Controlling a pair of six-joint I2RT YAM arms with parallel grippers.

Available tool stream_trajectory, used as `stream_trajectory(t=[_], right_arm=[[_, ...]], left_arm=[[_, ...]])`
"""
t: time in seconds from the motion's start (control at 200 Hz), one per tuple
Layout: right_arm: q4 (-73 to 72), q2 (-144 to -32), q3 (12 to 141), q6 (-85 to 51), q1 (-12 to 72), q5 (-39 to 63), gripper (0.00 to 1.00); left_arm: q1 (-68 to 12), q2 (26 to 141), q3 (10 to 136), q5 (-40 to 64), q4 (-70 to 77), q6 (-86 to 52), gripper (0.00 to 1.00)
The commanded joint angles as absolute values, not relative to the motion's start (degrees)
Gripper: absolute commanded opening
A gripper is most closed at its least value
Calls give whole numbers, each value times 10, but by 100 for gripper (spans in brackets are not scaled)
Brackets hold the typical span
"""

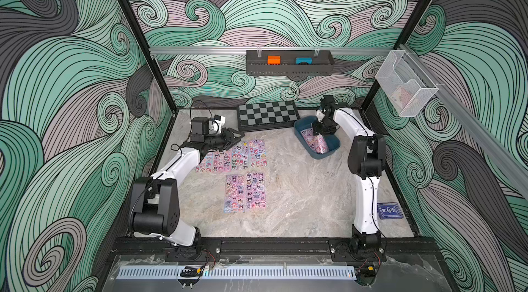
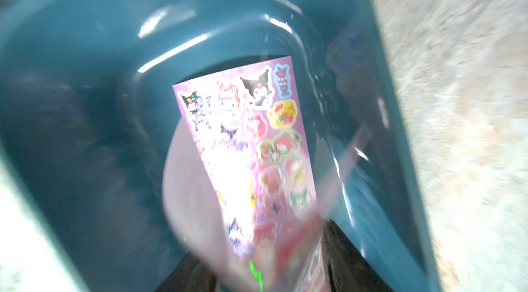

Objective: Take the stickers out of the storage box
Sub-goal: Pick up the sticker from the storage box, then place the sticker at the center of the board.

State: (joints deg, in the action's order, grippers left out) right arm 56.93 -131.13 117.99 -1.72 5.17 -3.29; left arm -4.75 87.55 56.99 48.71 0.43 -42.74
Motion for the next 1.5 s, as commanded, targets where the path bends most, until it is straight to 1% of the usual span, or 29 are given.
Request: stream_trajectory(t=[0.0, 0.025, 0.175, 0.27, 0.585, 0.665, 0.951, 1.006, 1.136, 1.291, 1.496], right_arm=[[574, -1296, 1172, -23, 51, -22, 57], [574, -1296, 1172, -23, 51, -22, 56], [574, -1292, 1172, -24, 50, -20, 43], [574, -1283, 1170, -24, 50, -22, 39], [570, -1197, 1128, -33, 51, -27, 35], [570, -1170, 1112, -37, 50, -26, 30], [572, -1082, 1060, -41, 52, -4, 30], [572, -1066, 1052, -45, 53, 19, 30], [572, -1035, 1030, -64, 58, 129, 31], [608, -1031, 1019, -57, 88, 182, 31], [609, -1028, 979, -60, 119, 307, 32]], left_arm=[[-53, 882, 593, 499, -2, -413, 44], [-53, 882, 593, 499, -3, -413, 44], [-56, 883, 595, 497, -4, -412, 44], [-61, 887, 598, 497, -4, -412, 44], [-94, 907, 621, 508, -6, -397, 44], [-107, 915, 629, 510, -5, -394, 44], [-162, 950, 667, 522, -11, -369, 44], [-174, 960, 676, 529, -8, -366, 44], [-204, 984, 695, 550, 6, -359, 44], [-240, 1014, 712, 576, 31, -358, 44], [-276, 1048, 721, 608, 87, -375, 45]])
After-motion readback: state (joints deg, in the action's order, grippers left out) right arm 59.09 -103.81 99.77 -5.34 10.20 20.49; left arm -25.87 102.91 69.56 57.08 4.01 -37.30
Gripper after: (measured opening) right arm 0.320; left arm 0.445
